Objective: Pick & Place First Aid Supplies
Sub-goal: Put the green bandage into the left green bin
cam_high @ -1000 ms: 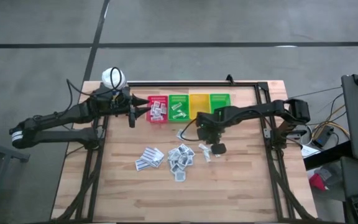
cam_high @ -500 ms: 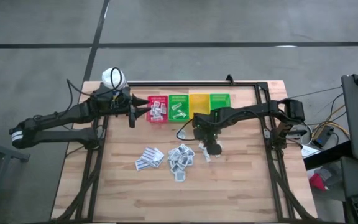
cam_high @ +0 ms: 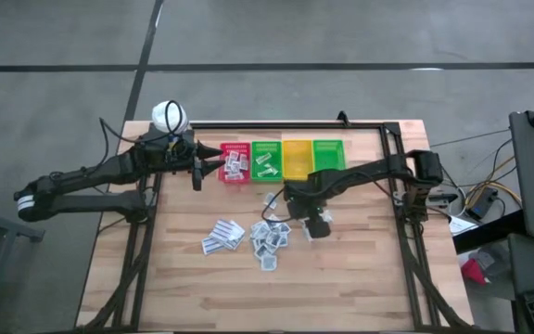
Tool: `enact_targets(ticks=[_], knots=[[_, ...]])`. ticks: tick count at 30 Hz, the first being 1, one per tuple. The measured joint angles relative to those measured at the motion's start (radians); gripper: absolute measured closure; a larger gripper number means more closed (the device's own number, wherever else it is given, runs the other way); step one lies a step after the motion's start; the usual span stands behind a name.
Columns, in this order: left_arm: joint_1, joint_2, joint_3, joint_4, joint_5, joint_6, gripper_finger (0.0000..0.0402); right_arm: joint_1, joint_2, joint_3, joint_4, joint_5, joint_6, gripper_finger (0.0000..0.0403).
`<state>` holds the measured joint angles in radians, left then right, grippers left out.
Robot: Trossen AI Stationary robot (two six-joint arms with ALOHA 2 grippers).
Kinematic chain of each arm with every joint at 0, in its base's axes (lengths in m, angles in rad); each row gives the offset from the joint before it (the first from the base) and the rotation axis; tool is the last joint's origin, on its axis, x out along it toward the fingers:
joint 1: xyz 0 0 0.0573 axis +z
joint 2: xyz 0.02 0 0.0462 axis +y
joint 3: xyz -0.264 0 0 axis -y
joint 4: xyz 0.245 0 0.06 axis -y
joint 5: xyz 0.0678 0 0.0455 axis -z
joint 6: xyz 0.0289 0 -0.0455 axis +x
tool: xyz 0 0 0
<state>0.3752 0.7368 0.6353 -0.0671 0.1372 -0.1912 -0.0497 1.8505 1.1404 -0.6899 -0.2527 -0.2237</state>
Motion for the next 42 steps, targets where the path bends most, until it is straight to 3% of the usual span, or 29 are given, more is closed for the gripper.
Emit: enact_targets(ticks=[13, 24, 35, 42], knots=[[0.000, 0.000, 0.000, -0.001, 0.000, 0.000, 0.0227, -0.003, -0.024, 0.000, 0.026, 0.053, 0.091, 0.0235], [0.000, 0.000, 0.000, 0.000, 0.001, 0.000, 0.0227, -0.003, 0.034, 0.001, 0.084, 0.118, 0.112, 0.0258], [0.000, 0.001, 0.000, 0.006, 0.001, -0.002, 0.0227, -0.004, 0.081, 0.003, 0.085, 0.151, 0.109, 0.0329], [0.000, 0.002, 0.000, 0.006, 0.001, -0.002, 0.0227, -0.010, 0.046, 0.001, 0.085, 0.155, 0.109, 0.0389]])
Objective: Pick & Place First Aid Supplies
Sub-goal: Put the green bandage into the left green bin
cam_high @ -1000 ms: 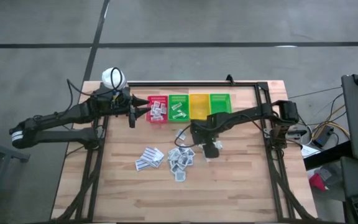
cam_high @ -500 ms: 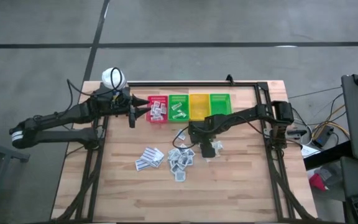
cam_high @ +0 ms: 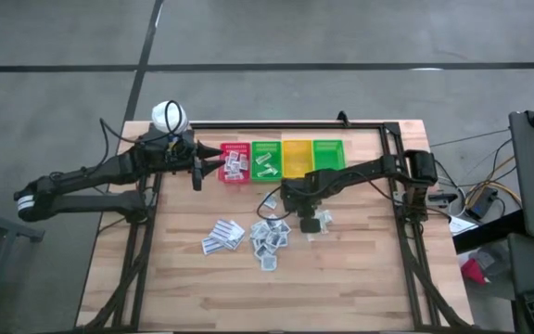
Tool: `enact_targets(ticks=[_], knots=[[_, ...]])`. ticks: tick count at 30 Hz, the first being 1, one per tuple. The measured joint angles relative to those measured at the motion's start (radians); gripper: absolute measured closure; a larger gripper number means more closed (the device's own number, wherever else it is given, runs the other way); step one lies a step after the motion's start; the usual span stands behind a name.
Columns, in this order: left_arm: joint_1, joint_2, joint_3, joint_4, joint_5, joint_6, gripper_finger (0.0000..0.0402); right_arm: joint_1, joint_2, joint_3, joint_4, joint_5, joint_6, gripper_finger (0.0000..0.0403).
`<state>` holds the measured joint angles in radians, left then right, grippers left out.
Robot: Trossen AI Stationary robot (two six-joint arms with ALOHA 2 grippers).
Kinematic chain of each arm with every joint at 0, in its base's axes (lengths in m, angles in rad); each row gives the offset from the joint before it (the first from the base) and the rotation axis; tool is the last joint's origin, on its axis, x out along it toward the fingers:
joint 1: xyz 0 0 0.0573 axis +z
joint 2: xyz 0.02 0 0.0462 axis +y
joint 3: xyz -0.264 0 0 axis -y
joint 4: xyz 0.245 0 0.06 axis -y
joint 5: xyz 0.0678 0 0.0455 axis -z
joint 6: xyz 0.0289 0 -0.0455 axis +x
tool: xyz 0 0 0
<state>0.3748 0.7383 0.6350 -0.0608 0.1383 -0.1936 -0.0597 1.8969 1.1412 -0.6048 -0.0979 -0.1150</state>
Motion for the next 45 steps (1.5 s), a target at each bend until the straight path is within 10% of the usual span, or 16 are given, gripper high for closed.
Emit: enact_targets(ticks=[9, 21, 24, 36, 45], knots=[[0.000, 0.000, 0.000, 0.001, 0.000, -0.001, 0.0227, -0.061, -0.105, 0.067, -0.053, -0.106, -0.034, 0.0394], [0.000, 0.004, 0.000, 0.001, 0.002, -0.006, 0.0227, -0.264, -0.167, 0.186, 0.001, -1.303, -0.064, 0.0394], [0.000, 0.004, 0.000, 0.001, 0.002, -0.006, 0.0227, -0.289, -0.163, 0.200, 0.016, -1.466, -0.050, 0.0394], [0.000, 0.004, 0.000, 0.001, 0.002, -0.006, 0.0227, -0.296, -0.166, 0.229, 0.021, -1.397, -0.054, 0.0394], [0.000, 0.004, 0.000, 0.001, 0.002, -0.005, 0.0227, -0.267, -0.166, 0.300, 0.019, -0.223, -0.004, 0.0394]])
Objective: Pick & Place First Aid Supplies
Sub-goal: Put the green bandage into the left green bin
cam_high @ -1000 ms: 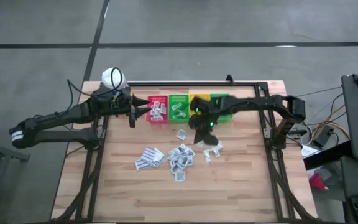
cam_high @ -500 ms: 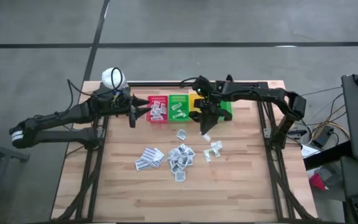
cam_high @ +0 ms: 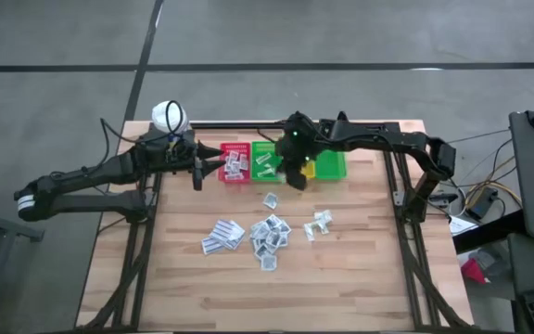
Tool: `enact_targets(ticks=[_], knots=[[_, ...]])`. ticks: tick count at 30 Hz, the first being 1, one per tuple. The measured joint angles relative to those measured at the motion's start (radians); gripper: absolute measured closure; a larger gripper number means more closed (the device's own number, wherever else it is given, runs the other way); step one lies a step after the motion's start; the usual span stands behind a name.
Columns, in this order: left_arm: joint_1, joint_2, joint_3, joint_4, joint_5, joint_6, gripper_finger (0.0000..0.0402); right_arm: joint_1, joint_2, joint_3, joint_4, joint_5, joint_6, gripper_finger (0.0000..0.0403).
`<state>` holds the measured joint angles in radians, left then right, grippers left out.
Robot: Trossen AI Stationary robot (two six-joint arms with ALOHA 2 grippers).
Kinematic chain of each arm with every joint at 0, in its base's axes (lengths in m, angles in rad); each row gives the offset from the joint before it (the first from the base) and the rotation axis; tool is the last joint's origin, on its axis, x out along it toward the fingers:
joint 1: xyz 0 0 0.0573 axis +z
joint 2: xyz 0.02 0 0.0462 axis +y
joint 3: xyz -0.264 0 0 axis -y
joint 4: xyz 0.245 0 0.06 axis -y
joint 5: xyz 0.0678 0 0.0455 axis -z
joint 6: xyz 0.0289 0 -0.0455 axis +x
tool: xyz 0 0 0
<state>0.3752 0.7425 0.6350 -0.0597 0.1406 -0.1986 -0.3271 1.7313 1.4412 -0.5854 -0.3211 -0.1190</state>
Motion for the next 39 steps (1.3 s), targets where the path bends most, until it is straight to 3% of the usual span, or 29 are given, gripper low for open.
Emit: enact_targets(ticks=[2, 5, 12, 39], knots=[[0.000, 0.000, 0.000, 0.000, 0.000, 0.000, 0.0227, -0.002, 0.000, 0.020, 0.002, 0.158, -0.044, 0.0394], [0.000, 0.000, 0.000, 0.000, 0.000, 0.004, 0.0227, -0.003, 0.000, 0.034, 0.046, 0.237, -0.104, 0.0394], [0.000, 0.000, 0.000, 0.000, 0.000, 0.020, 0.0227, -0.008, 0.031, 0.038, 0.150, 0.246, -0.121, 0.0394], [0.000, -0.001, -0.001, 0.000, 0.000, 0.026, 0.0227, -0.009, 0.322, 0.094, 0.173, 0.242, -0.107, 0.0394]])
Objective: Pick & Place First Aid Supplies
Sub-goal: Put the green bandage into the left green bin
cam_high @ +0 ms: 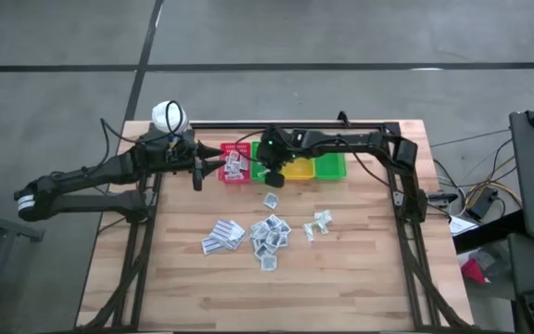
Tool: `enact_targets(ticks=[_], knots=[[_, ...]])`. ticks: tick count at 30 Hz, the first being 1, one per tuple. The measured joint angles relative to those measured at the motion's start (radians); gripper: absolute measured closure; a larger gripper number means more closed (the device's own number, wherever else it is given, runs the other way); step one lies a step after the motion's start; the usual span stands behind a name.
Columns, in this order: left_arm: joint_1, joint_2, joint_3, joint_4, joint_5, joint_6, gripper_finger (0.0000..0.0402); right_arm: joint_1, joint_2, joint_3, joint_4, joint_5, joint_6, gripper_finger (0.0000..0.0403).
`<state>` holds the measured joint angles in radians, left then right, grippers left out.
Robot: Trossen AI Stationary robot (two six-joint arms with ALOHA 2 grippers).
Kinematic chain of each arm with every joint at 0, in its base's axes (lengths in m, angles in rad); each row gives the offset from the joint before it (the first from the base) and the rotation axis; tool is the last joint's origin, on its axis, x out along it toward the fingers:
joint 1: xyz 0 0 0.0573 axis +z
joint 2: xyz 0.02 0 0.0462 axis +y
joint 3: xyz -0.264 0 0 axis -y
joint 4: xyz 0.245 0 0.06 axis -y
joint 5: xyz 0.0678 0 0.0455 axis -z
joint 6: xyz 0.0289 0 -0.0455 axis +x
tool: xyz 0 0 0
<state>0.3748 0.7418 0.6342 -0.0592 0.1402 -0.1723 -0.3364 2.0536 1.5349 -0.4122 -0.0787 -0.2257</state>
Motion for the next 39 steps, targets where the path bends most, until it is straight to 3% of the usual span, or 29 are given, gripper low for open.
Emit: enact_targets(ticks=[9, 20, 25, 32, 39], knots=[[0.000, 0.000, 0.000, 0.000, 0.000, 0.002, 0.0227, -0.005, 0.044, 0.004, -0.033, -0.005, -0.022, 0.0384], [0.000, 0.000, 0.000, 0.000, 0.000, 0.001, 0.0227, -0.005, 0.046, 0.022, -0.039, -0.001, -0.026, 0.0295], [0.000, 0.000, 0.000, 0.000, 0.000, 0.001, 0.0227, -0.004, 0.024, 0.096, -0.154, 0.003, -0.088, 0.0272], [0.000, 0.000, 0.000, 0.000, 0.000, 0.013, 0.0227, -0.003, -0.040, 0.215, -0.440, 0.003, -0.088, 0.0289], [0.000, 0.000, 0.000, 0.000, 0.000, 0.015, 0.0227, 0.023, -0.160, 0.125, -0.524, -0.005, -0.096, 0.0325]])
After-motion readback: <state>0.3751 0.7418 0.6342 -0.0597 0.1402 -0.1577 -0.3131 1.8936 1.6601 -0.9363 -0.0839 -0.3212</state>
